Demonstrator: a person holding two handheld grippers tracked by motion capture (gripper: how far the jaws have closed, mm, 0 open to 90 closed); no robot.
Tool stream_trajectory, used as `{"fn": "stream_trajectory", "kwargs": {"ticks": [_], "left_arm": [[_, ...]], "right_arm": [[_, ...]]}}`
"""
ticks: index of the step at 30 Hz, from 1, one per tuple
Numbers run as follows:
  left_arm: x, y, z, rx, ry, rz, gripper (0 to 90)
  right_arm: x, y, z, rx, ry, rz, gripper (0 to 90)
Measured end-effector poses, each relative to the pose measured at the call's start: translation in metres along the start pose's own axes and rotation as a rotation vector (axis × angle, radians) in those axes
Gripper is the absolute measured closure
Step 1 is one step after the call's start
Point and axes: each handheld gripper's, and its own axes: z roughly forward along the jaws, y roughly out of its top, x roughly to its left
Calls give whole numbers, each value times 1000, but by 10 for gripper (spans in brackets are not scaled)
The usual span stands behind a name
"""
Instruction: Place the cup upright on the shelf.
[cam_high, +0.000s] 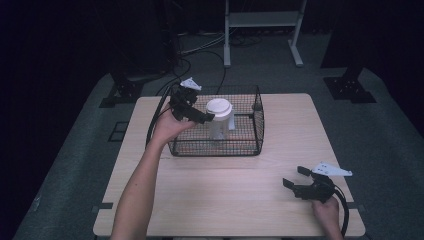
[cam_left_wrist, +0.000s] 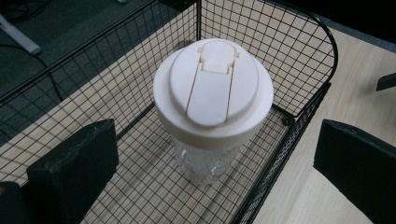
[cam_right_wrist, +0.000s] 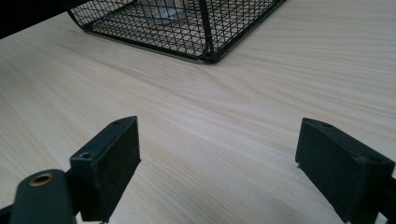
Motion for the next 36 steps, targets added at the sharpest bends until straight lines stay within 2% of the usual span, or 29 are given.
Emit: {"fn": "stream_trajectory", "kwargs": {"ticks": [6, 12, 19, 25, 36], "left_arm": [[-1, -11, -10, -26, -24, -18, 0], [-3, -22, -21, -45, -17, -18, 0], [-9, -34, -36, -69, -22, -14, 0], [-18, -42, -45, -72, -23, 12, 0], [-30, -58, -52, -76, -27, 21, 0]], "right_arm": [[0, 0, 0, 0, -3, -4, 129], [1, 0, 1, 6, -8, -12, 129], [1, 0, 0, 5, -11, -8, 129], [1, 0, 1, 5, -12, -7, 129], [1, 0, 1, 4, -13, -7, 129]]}}
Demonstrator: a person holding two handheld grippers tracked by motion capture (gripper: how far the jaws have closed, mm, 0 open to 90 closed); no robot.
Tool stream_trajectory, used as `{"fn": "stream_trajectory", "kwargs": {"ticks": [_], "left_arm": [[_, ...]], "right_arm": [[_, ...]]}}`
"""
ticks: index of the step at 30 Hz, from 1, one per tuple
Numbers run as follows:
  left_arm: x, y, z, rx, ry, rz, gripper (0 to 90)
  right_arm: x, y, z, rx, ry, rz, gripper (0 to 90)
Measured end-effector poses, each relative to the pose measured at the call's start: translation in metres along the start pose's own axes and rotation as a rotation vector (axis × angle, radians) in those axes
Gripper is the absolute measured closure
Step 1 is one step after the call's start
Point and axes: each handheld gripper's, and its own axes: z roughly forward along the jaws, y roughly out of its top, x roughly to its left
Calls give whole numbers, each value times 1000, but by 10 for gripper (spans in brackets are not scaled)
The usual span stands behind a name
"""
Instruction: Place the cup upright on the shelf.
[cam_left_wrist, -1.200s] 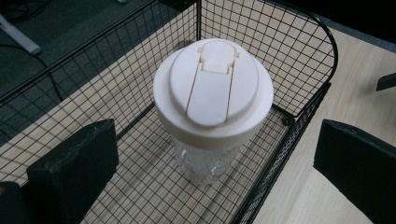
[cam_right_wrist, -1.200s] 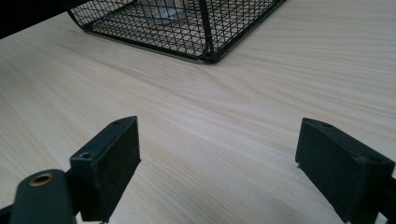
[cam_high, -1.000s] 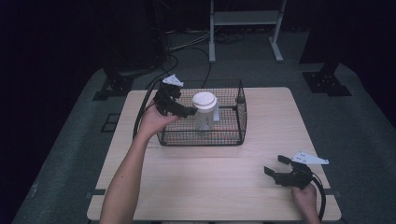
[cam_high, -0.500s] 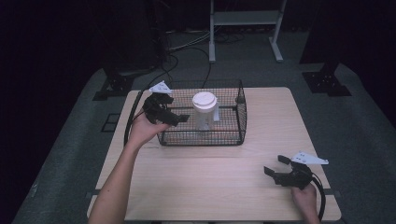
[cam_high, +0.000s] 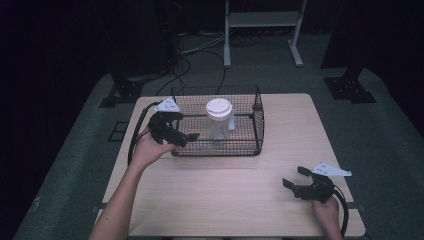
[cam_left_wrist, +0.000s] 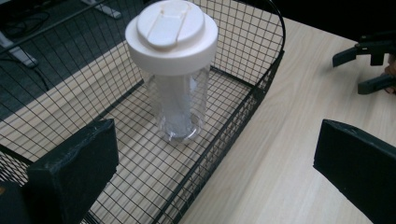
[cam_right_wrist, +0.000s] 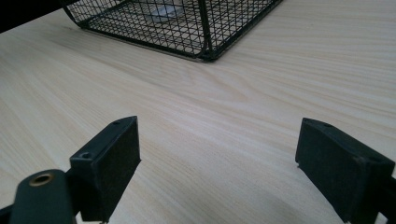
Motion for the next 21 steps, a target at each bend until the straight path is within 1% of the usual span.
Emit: {"fn": "stream_trajectory", "kwargs": {"ticks": [2, 4, 5, 6, 7, 8, 9, 10, 12, 16, 17, 21], "left_arm": [[-2, -3, -1, 4, -1, 4, 0], [-5, -6, -1, -2, -1, -2, 0], [-5, -6, -2, 5, 2, 5, 0], [-6, -7, -2, -1, -3, -2, 0], [-7, -8, -3, 7, -5, 8, 0], [-8, -8, -3, 4, -6, 3, 0], [-9, -9, -3, 8, -7, 9, 0], [-10, -10, -3, 3, -11, 2, 0], [-12, -13, -4, 7, -11, 6, 0], [-14, -20, -7, 4, -17, 5, 0], [-15, -23, -7, -1, -21, 0, 0], [-17, -30, -8, 4, -24, -2, 0]], "right_arm": [[0, 0, 0, 3, 1, -1, 129], [0, 0, 0, 3, 1, -1, 129], [0, 0, 0, 3, 0, -1, 129], [0, 0, 0, 5, 0, -3, 129], [0, 0, 0, 7, 0, -4, 129], [0, 0, -1, 7, 0, -3, 129], [0, 0, 0, 5, 0, -3, 129], [0, 0, 0, 3, -1, -4, 129], [0, 0, 0, 2, -1, -8, 129], [1, 0, -1, 7, 0, -2, 129], [0, 0, 0, 5, -1, -7, 129], [1, 0, 0, 6, -1, -7, 129]]}}
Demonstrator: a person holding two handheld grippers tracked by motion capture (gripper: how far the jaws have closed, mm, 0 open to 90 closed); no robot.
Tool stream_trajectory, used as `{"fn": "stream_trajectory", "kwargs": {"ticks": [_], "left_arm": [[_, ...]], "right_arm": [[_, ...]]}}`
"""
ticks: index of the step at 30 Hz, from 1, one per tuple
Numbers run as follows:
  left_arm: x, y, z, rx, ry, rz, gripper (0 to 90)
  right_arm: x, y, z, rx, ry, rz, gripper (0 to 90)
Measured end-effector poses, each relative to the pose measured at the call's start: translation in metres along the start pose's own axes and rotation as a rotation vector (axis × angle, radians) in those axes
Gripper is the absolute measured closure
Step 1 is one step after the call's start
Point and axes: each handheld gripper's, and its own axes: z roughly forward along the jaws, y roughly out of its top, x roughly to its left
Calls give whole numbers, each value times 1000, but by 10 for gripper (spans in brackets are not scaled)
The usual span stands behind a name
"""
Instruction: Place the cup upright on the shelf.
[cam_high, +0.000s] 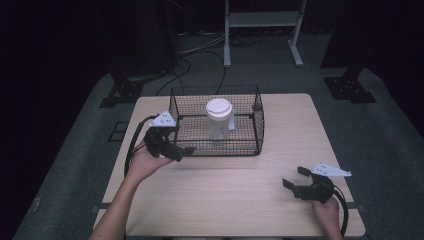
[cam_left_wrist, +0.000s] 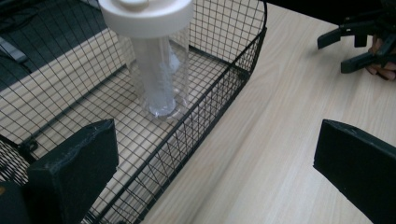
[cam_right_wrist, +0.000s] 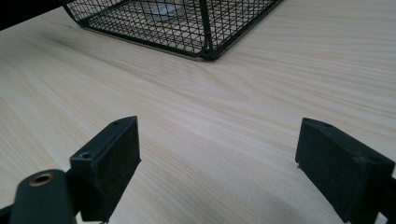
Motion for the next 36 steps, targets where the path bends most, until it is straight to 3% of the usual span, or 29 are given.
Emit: {"fn": "stream_trajectory", "kwargs": {"ticks": [5, 11, 23, 32, 36], "left_arm": [[-5, -11, 0, -7, -9, -6, 0], [-10, -25, 4, 21, -17, -6, 0], [-16, -50, 1, -3, -10, -26, 0], [-23, -75, -1, -61, 1, -56, 0], [-31, -89, -8, -126, 11, -76, 0]], "right_arm": [[0, 0, 0, 0, -1, 1, 129], [1, 0, 0, -1, -3, -2, 129], [1, 0, 0, 1, -7, -2, 129], [1, 0, 0, 3, -7, -2, 129], [1, 0, 0, 1, -7, 0, 129]]}}
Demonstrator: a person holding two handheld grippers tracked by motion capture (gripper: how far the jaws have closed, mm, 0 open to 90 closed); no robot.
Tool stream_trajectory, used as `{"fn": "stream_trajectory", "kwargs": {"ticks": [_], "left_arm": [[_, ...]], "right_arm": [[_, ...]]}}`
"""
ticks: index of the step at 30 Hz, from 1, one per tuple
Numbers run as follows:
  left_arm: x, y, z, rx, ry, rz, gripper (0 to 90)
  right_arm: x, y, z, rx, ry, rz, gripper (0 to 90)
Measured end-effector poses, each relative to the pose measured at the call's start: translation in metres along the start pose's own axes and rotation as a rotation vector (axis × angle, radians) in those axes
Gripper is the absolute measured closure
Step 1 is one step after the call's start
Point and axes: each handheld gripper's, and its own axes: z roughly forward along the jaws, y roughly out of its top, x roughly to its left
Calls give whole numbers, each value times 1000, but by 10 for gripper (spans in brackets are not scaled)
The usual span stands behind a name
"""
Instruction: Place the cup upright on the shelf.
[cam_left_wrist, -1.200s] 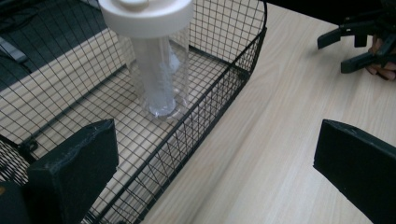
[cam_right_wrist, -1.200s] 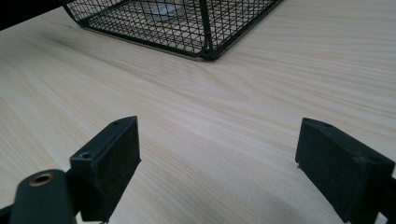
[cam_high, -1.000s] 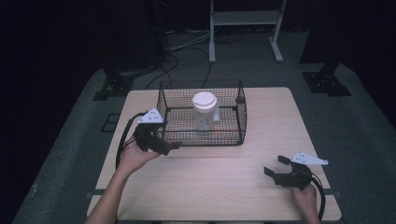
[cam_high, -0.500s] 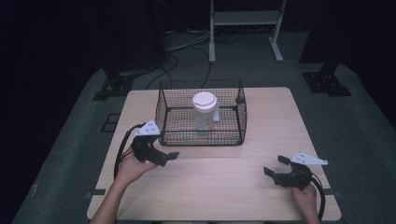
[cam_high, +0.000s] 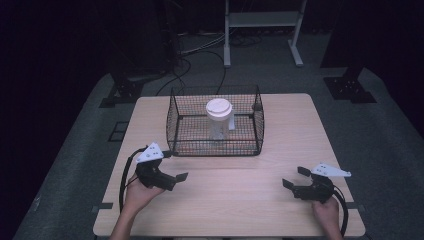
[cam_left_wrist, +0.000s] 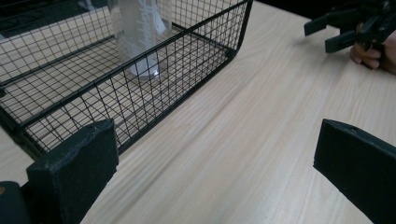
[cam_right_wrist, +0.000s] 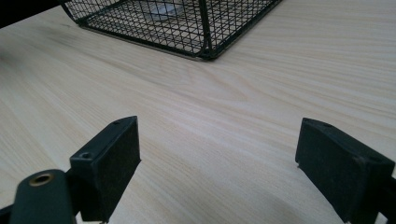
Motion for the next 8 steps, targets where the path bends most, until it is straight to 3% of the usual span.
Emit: {"fn": "stream_trajectory", "kwargs": {"ticks": [3, 8], "left_arm": [[-6, -13, -6, -42, 9, -12, 0], [-14, -36, -14, -98, 83, 7, 0]], "right_arm": [[0, 0, 0, -2, 1, -1, 129], [0, 0, 0, -3, 4, -3, 129]]}}
